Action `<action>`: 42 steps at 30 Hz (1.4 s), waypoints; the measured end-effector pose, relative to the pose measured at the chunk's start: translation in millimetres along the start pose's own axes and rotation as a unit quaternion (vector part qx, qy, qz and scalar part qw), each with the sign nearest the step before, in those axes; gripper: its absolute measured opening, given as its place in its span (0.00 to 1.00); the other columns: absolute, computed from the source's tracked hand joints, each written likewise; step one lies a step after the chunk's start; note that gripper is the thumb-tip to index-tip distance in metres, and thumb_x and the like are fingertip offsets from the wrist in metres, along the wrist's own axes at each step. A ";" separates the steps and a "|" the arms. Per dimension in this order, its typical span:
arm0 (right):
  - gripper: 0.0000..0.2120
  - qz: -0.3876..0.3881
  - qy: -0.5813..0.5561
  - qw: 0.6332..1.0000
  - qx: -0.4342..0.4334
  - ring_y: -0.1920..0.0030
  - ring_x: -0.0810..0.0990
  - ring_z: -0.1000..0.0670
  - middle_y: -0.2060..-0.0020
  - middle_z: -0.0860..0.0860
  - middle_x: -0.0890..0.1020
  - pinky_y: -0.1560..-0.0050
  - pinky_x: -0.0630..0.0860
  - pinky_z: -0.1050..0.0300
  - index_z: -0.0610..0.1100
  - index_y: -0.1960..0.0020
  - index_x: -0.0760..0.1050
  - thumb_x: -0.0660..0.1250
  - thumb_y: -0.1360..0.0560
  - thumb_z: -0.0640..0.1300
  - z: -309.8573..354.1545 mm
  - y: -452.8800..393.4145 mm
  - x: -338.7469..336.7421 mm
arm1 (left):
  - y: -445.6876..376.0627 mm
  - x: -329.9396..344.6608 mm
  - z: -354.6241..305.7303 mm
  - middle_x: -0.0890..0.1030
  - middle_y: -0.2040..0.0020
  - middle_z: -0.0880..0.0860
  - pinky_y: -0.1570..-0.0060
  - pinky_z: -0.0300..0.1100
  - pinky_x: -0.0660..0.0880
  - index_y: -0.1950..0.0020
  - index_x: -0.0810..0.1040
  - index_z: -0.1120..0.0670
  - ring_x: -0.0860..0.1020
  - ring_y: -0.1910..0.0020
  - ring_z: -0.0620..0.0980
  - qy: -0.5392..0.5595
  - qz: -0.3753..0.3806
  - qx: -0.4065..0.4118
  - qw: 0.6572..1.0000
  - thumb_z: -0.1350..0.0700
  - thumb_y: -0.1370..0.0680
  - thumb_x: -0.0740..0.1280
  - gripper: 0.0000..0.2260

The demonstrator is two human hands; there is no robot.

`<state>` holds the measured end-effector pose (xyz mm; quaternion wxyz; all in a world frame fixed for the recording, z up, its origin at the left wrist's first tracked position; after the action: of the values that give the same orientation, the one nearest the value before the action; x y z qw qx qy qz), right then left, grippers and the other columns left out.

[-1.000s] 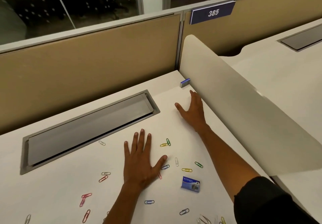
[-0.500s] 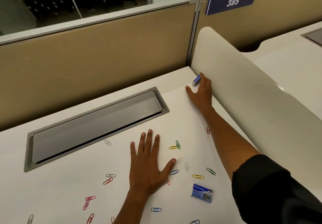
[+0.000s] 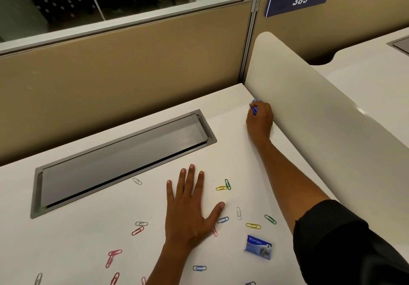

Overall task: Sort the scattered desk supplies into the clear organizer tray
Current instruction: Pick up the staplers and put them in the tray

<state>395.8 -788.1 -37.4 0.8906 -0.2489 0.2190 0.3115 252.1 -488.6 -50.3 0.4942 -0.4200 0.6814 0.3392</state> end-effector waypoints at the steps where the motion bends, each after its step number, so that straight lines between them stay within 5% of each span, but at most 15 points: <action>1: 0.08 -0.005 -0.018 1.000 -0.003 0.47 0.77 0.46 0.47 0.42 0.78 0.47 0.69 0.67 0.38 0.46 0.76 0.64 0.24 0.34 0.8 1.3 -3.1 | 0.0 0.1 0.3 0.39 0.22 0.47 0.27 0.58 0.41 0.22 0.44 0.47 0.37 0.24 0.48 -0.001 0.000 -0.001 1.000 0.27 0.27 0.48 0.39; 8: 0.07 0.028 -0.108 0.994 0.010 0.51 0.78 0.51 0.52 0.47 0.78 0.49 0.75 0.64 0.42 0.51 0.71 0.68 0.26 0.36 0.0 29.8 -24.2 | 1.2 -1.0 -0.8 0.39 0.22 0.48 0.26 0.58 0.43 0.22 0.44 0.48 0.38 0.24 0.49 -0.007 -0.002 0.006 1.000 0.28 0.26 0.47 0.39; 14: 0.09 0.057 -0.156 0.984 0.065 0.59 0.76 0.56 0.57 0.49 0.77 0.58 0.71 0.76 0.41 0.52 0.71 0.71 0.27 0.38 -1.8 71.2 -54.2 | 4.4 -2.3 -0.9 0.38 0.22 0.47 0.26 0.56 0.42 0.22 0.43 0.49 0.36 0.24 0.48 -0.001 0.004 0.012 1.000 0.28 0.26 0.46 0.39; 22: 0.12 0.107 -0.200 0.963 0.145 0.66 0.76 0.54 0.58 0.49 0.78 0.73 0.74 0.65 0.42 0.51 0.71 0.72 0.27 0.44 -13.3 129.2 -107.7 | 27.7 0.1 -1.7 0.42 0.22 0.46 0.24 0.50 0.44 0.22 0.45 0.52 0.39 0.24 0.44 0.063 0.006 0.012 0.998 0.27 0.27 0.43 0.41; 28: 0.12 0.122 -0.201 0.959 0.156 0.58 0.80 0.52 0.55 0.49 0.80 0.61 0.73 0.70 0.45 0.50 0.70 0.72 0.28 0.43 -18.8 171.0 -142.4 | 61.1 -4.1 -5.8 0.46 0.22 0.46 0.25 0.47 0.43 0.22 0.49 0.55 0.43 0.24 0.42 0.146 0.008 -0.009 0.989 0.23 0.32 0.42 0.48; 33: 0.18 0.161 -0.205 0.956 0.130 0.55 0.79 0.57 0.54 0.52 0.79 0.59 0.73 0.73 0.49 0.38 0.71 0.71 0.26 0.42 -11.2 206.9 -172.6 | 85.8 -2.6 -12.3 0.45 0.22 0.48 0.25 0.50 0.43 0.22 0.46 0.54 0.44 0.23 0.46 0.130 0.040 -0.024 0.990 0.21 0.35 0.41 0.51; 42: 0.19 0.151 -0.209 0.954 0.152 0.46 0.79 0.55 0.45 0.51 0.80 0.52 0.74 0.74 0.47 0.36 0.73 0.70 0.26 0.43 -26.5 258.2 -211.9 | 107.5 -18.0 -82.2 0.60 0.25 0.56 0.31 0.51 0.61 0.24 0.55 0.51 0.60 0.28 0.56 0.046 -0.012 -0.018 0.999 0.29 0.29 0.58 0.40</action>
<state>67.6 -721.8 -21.8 0.8865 -0.0037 0.1081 0.4500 125.5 -511.6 -4.9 0.4586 -0.4525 0.6919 0.3259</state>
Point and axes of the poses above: each hand's wrist, its own y-axis away from the middle knuckle, its own x-axis out of the palm, z = x × y, the point moved 8 cm from there along -y, towards the middle knuckle
